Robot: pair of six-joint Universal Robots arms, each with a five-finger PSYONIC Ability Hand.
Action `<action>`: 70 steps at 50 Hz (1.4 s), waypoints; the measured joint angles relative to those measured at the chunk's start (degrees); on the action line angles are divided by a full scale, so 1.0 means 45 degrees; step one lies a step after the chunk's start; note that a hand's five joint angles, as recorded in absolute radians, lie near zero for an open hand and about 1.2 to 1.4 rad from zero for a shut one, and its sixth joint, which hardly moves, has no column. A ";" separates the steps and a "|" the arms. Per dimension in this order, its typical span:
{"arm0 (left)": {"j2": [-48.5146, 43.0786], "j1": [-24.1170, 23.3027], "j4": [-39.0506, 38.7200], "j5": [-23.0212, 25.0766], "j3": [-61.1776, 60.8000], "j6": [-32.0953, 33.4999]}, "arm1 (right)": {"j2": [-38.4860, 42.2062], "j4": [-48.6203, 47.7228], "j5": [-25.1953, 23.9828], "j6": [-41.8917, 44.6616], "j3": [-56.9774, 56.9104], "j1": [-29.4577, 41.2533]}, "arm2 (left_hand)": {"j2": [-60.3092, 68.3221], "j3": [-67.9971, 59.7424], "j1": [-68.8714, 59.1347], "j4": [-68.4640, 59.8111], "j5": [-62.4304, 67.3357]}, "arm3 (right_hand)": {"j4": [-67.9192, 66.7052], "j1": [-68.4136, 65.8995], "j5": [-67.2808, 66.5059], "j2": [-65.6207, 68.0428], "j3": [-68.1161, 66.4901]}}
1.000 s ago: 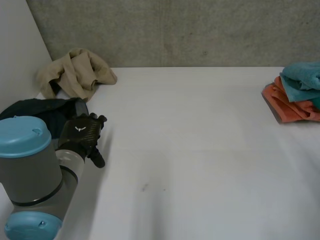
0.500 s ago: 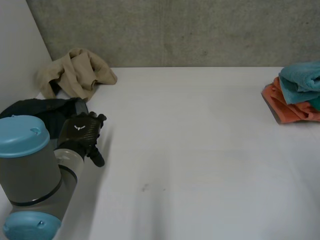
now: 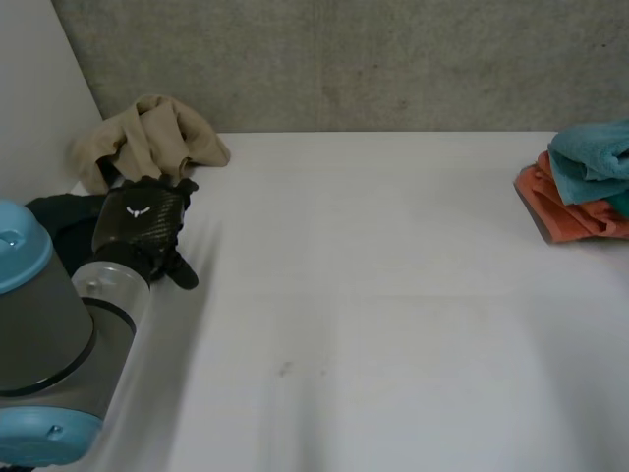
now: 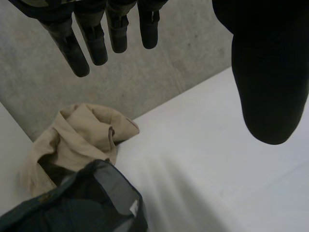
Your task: Fold the laundry.
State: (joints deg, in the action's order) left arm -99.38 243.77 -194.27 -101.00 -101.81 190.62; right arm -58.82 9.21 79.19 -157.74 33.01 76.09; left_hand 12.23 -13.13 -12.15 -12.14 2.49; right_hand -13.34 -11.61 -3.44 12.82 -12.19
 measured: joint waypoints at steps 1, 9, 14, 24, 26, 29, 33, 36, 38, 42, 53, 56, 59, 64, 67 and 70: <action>0.0068 0.0030 -0.0070 0.0028 -0.0008 0.0006 | -0.0281 0.0020 -0.0464 -0.0644 0.0717 0.0858 | -0.0002 0.0000 0.0000 0.0000 0.0000 | 0.0000 0.0000 0.0000 0.0000 0.0000; 0.0155 0.0628 -0.0204 0.0070 0.0041 0.0069 | -0.1714 -0.0104 -0.2260 -0.1808 0.5917 0.4827 | -0.0056 -0.0001 0.0075 0.0061 0.0000 | 0.0000 0.0002 0.0001 0.0000 0.0066; 0.0114 0.1515 -0.0185 0.0101 0.0372 0.0155 | -0.2013 -0.0299 -0.2655 -0.1148 0.9275 0.6847 | -0.0056 -0.0001 0.0075 0.0061 0.0000 | 0.0000 0.0002 0.0006 0.0000 0.0065; -0.1173 0.3792 -0.0131 0.0150 0.1579 0.1652 | -0.2000 -0.1082 -0.2417 0.1575 1.4296 0.8395 | -0.0056 -0.0001 0.0075 0.0061 -0.0014 | 0.0000 0.0002 0.0052 0.0000 0.0066; -0.1605 0.4251 -0.0124 0.0140 0.1778 0.2437 | -0.2058 -0.1429 -0.2353 0.1842 1.4889 0.8386 | -0.0056 -0.0001 0.0075 0.0061 -0.0014 | 0.0000 0.0002 0.0052 0.0000 0.0066; -0.2158 0.4823 -0.0140 0.0076 0.1955 0.3718 | -0.2237 -0.1870 -0.2295 0.2008 1.5439 0.8308 | -0.0056 -0.0001 0.0075 0.0061 -0.0014 | 0.0000 0.0002 0.0052 0.0000 0.0066; -0.2879 0.5424 -0.0270 -0.0085 0.2114 0.5327 | -0.2665 -0.2473 -0.2244 0.2071 1.5991 0.8147 | -0.0056 -0.0001 0.0075 0.0061 -0.0014 | 0.0000 0.0002 0.0052 0.0000 0.0066; -0.3496 0.5689 -0.0528 -0.0274 0.2296 0.6121 | -0.2900 -0.2675 -0.2239 0.2049 1.6120 0.8081 | -0.0055 -0.0001 0.0073 0.0061 -0.0015 | 0.0000 0.0002 0.0052 0.0000 0.0066; -0.3848 0.5760 -0.0717 -0.0406 0.2440 0.6365 | -0.2986 -0.2716 -0.2239 0.2032 1.6128 0.8064 | -0.0035 0.0000 0.0041 0.0036 -0.0002 | 0.0000 0.0002 0.0052 0.0000 0.0065; -0.4392 0.5779 -0.0995 -0.0605 0.2807 0.6489 | -0.3063 -0.2719 -0.2242 0.2007 1.6107 0.8061 | 0.1139 -0.1024 -0.1285 -0.1123 0.1105 | 0.0000 0.0002 0.0052 0.0000 0.0066; -0.5999 0.5620 -0.1207 -0.0968 0.4483 0.6409 | -0.3314 -0.2834 -0.2244 0.2001 1.6220 0.8026 | 1.2173 -1.1910 -1.1850 -1.2254 1.1836 | 0.0000 0.0002 0.0052 0.0000 0.0066; -0.6134 0.5448 -0.1185 -0.1203 0.4794 0.6394 | -0.3451 -0.2963 -0.2232 0.2005 1.6279 0.7928 | 1.2421 -1.2167 -1.1850 -1.2516 1.1862 | 0.0000 0.0002 0.0051 0.0000 0.0066; -0.6093 0.4889 -0.1150 -0.1413 0.4970 0.6341 | -0.3614 -0.3141 -0.2210 0.2002 1.6316 0.7746 | 1.2433 -1.2186 -1.1850 -1.2516 1.1866 | 0.0000 0.0002 0.0052 0.0000 0.0066; -0.5591 0.3513 -0.1114 -0.1534 0.4991 0.6203 | -0.3814 -0.3418 -0.2170 0.1950 1.6321 0.7437 | 1.2433 -1.2187 -1.1850 -1.2519 1.1862 | 0.0000 0.0002 0.0052 0.0000 0.0066; -0.5033 0.2286 -0.1090 -0.1542 0.4936 0.5966 | -0.3973 -0.3649 -0.2085 0.1873 1.6309 0.7141 | 1.2433 -1.2187 -1.1850 -1.2547 1.1865 | 0.0000 0.0002 0.0052 0.0000 0.0066; -0.4528 0.0897 -0.1031 -0.1535 0.4894 0.5499 | -0.4097 -0.3856 -0.1942 0.1775 1.6302 0.6906 | 1.2434 -1.2187 -1.1850 -1.2563 1.1865 | 0.0001 0.0002 0.0052 0.0000 0.0066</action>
State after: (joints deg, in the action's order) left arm -119.76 247.81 -198.91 -107.91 -79.79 215.37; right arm -77.26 -8.14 70.45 -149.76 106.37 107.17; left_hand 68.18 -67.98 -65.48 -68.67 55.88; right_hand -13.34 -11.60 -3.20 12.82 -11.89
